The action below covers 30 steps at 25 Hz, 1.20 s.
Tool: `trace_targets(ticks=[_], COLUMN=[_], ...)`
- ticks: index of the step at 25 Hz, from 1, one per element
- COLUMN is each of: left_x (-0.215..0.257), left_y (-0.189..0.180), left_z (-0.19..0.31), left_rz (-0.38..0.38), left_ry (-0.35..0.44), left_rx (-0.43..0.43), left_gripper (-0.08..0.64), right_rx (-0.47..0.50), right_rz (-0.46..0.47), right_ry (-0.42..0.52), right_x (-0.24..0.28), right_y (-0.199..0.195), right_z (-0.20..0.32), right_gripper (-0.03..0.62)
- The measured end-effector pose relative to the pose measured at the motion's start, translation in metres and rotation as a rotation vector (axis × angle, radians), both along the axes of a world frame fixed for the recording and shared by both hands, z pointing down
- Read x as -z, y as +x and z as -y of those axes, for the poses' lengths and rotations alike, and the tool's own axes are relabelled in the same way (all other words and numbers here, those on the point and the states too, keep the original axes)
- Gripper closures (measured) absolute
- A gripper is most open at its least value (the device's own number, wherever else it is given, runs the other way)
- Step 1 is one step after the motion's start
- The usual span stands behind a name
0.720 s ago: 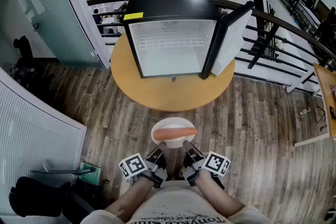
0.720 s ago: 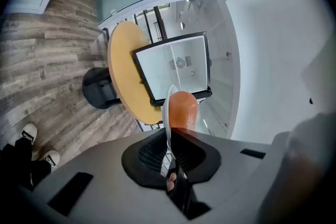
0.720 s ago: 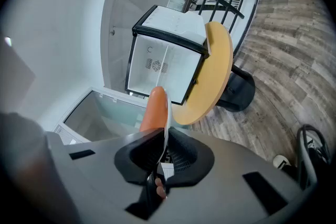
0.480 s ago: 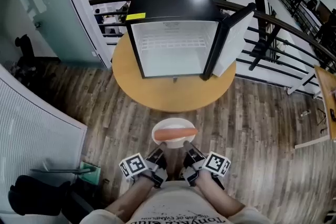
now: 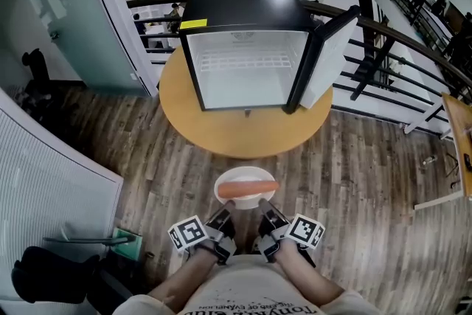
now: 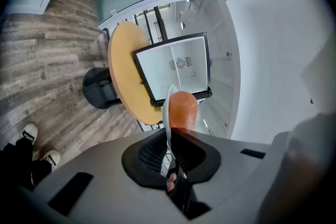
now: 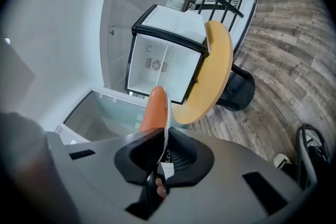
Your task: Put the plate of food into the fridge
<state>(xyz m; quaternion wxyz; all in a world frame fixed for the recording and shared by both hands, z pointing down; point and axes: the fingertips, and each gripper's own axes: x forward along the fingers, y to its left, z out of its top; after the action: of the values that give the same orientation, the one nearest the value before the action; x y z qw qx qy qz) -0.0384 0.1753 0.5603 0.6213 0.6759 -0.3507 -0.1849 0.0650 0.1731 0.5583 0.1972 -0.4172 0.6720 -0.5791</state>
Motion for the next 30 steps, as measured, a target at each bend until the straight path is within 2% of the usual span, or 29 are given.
trace_targets(ticks=[4, 7, 10, 15, 18, 21, 30], left_x=[0.003, 0.003, 0.007, 0.005, 0.008, 0.001, -0.007], left_y=[-0.001, -0.008, -0.015, -0.037, -0.042, -0.048, -0.046], left_z=[0.001, -0.001, 0.003, 0.004, 0.007, 0.011, 0.049], left_rz=[-0.023, -0.039, -0.076, -0.029, -0.063, -0.032, -0.052], left_ry=[0.023, -0.003, 0.025, 0.026, 0.023, 0.008, -0.02], left_rx=[-0.009, -0.008, -0.02, -0.059, -0.069, -0.074, -0.063], left_gripper=[0.52, 0.522, 0.522, 0.522, 0.522, 0.522, 0.522], right_rx=[-0.013, -0.02, -0.031, -0.063, -0.078, -0.08, -0.08], right_rz=[0.004, -0.002, -0.004, 0.009, 0.002, -0.006, 0.004], right_ry=[0.009, 0.004, 0.002, -0.006, -0.004, -0.002, 0.0], right_x=[0.003, 0.0, -0.002, 0.002, 0.001, 0.0, -0.007], right_y=[-0.003, -0.009, -0.019, -0.039, -0.045, -0.048, -0.047], right_z=[-0.001, -0.002, -0.001, -0.003, -0.001, 0.004, 0.043], right_gripper=[0.554, 0.554, 0.554, 0.554, 0.554, 0.554, 0.554])
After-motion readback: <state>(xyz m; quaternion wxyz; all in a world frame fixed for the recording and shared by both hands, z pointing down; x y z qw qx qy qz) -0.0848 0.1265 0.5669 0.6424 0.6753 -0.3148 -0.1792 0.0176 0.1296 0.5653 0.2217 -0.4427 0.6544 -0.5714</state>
